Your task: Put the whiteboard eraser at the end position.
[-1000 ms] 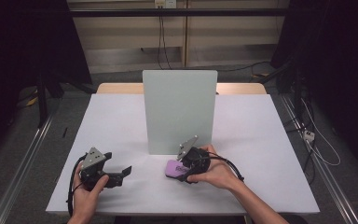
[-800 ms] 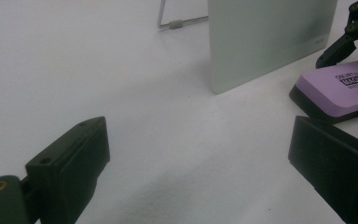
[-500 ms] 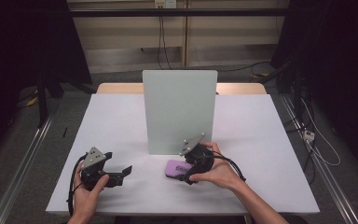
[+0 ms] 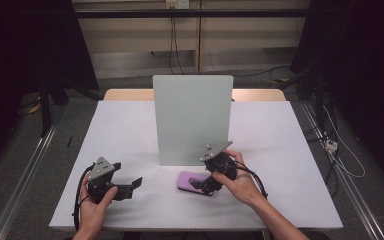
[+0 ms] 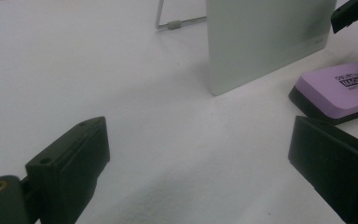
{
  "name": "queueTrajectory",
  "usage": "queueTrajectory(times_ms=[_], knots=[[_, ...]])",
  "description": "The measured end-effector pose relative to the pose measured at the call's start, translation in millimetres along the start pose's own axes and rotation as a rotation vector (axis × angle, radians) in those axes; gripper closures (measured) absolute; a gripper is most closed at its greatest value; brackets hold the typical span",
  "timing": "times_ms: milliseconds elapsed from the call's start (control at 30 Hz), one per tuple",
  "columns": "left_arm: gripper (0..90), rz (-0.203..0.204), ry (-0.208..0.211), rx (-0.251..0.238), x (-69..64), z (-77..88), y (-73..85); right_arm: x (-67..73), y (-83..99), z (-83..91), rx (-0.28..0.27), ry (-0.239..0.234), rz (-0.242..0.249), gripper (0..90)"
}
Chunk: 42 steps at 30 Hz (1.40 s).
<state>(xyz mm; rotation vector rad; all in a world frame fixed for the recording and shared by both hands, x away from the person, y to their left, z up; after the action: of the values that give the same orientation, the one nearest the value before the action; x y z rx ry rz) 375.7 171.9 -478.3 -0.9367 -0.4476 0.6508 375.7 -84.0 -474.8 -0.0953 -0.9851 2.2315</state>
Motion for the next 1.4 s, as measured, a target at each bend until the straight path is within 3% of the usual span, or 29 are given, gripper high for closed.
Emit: queueTrajectory(times_ms=[300, 400, 567, 1033, 1400], knots=[[5.3, 0.004, -0.004, -0.002, 0.5, 0.3, -0.2, -10.8, 2.2, 15.1, -0.093, 0.068, -0.088, 8.4], [5.7, 0.021, -0.011, -0.005, 1.0, -0.3, -0.2, -14.7, 4.6, 19.3, -0.113, 0.063, -0.119, 8.2], [5.7, 0.018, -0.008, -0.006, 0.9, -0.1, -0.2, -23.0, 10.5, 25.4, -0.147, 0.123, -0.142, 6.2], [5.6, 0.021, -0.018, 0.000, 1.5, 0.0, 0.1, -48.9, 30.5, 47.5, -0.231, 0.221, -0.235, 6.2], [5.4, 0.030, -0.017, 0.002, 4.1, 1.0, 1.1, -65.4, 50.3, 71.9, -0.290, 0.272, -0.285, 6.4]])
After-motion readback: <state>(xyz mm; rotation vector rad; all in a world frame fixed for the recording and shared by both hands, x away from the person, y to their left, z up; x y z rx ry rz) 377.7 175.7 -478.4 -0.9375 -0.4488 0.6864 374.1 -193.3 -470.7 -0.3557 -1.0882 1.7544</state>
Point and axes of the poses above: each handheld gripper's, and its own axes: z roughly backward along the jaws, y roughly out of its underside, x roughly to its left, the point moved 8 cm from there along -z, roughly forward along the jaws, and after that the axes turned 12 degrees about -z, right-handed, at the moved point
